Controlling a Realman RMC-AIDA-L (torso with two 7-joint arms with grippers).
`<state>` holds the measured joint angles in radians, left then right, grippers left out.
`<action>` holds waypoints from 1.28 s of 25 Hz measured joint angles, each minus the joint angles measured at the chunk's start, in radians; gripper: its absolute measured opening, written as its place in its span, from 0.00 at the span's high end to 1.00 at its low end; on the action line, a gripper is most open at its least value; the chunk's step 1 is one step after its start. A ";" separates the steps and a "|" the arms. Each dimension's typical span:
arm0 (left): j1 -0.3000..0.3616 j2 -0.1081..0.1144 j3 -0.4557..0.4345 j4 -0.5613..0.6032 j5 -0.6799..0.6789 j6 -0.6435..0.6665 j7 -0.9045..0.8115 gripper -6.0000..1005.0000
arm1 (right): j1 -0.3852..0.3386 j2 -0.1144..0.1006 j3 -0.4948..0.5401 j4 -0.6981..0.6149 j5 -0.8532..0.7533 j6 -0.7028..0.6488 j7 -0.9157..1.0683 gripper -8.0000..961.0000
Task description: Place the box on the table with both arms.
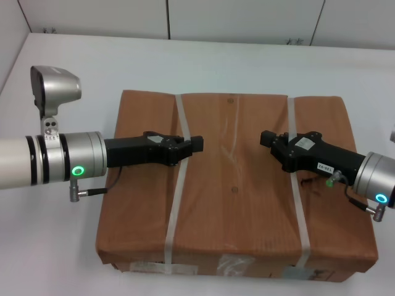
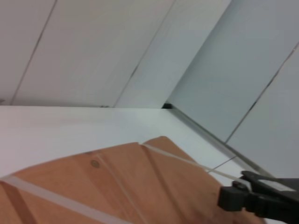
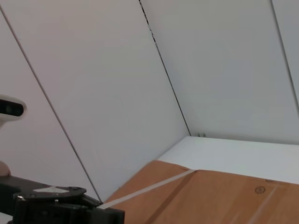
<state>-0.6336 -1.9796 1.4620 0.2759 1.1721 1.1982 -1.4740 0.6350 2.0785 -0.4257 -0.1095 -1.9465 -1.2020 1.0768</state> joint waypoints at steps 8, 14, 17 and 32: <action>-0.004 -0.011 0.006 -0.004 0.010 -0.109 0.022 0.93 | 0.060 0.000 -0.004 0.059 -0.006 0.142 -0.006 0.99; -0.010 -0.025 0.011 -0.006 0.041 -0.219 0.030 0.93 | 0.128 0.000 -0.007 0.112 -0.009 0.293 -0.007 0.99; -0.014 -0.031 0.010 -0.009 0.054 -0.258 0.032 0.93 | 0.151 0.000 -0.007 0.135 -0.010 0.368 -0.007 0.99; -0.027 -0.040 0.009 -0.042 0.062 -0.330 0.073 0.93 | 0.159 0.000 0.001 0.165 -0.003 0.450 -0.001 0.99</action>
<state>-0.6605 -2.0191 1.4708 0.2337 1.2342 0.8683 -1.4010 0.7944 2.0785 -0.4249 0.0558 -1.9498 -0.7525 1.0758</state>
